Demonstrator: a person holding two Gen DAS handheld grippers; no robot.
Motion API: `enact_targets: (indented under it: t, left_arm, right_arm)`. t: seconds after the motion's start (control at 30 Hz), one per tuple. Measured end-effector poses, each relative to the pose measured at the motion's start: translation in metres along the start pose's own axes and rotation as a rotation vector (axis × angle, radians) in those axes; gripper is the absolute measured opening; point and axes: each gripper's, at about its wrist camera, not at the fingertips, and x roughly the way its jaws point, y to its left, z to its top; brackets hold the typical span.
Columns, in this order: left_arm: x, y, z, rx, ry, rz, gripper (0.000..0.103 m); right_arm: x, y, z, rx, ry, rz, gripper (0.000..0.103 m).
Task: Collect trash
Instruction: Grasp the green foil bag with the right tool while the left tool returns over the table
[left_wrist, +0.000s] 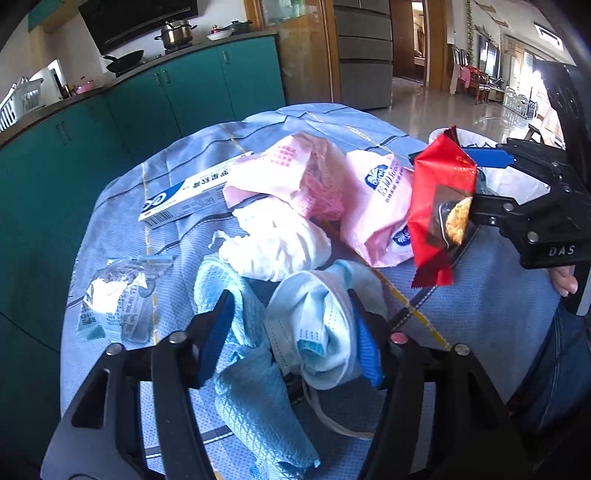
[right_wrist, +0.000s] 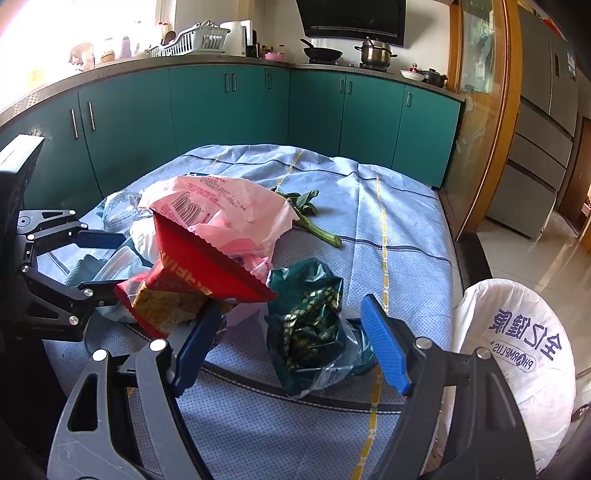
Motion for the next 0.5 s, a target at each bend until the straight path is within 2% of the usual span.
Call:
enact_targets:
  t: [0.23, 0.5]
  left_arm:
    - [-0.001, 0.001, 0.000, 0.000, -0.008, 0.019, 0.070]
    - [-0.001, 0.005, -0.001, -0.010, -0.012, 0.028, 0.077]
  right_arm:
    - [-0.003, 0.001, 0.000, -0.003, -0.005, -0.001, 0.077]
    - [-0.016, 0.000, -0.001, -0.002, -0.048, 0.041, 0.077]
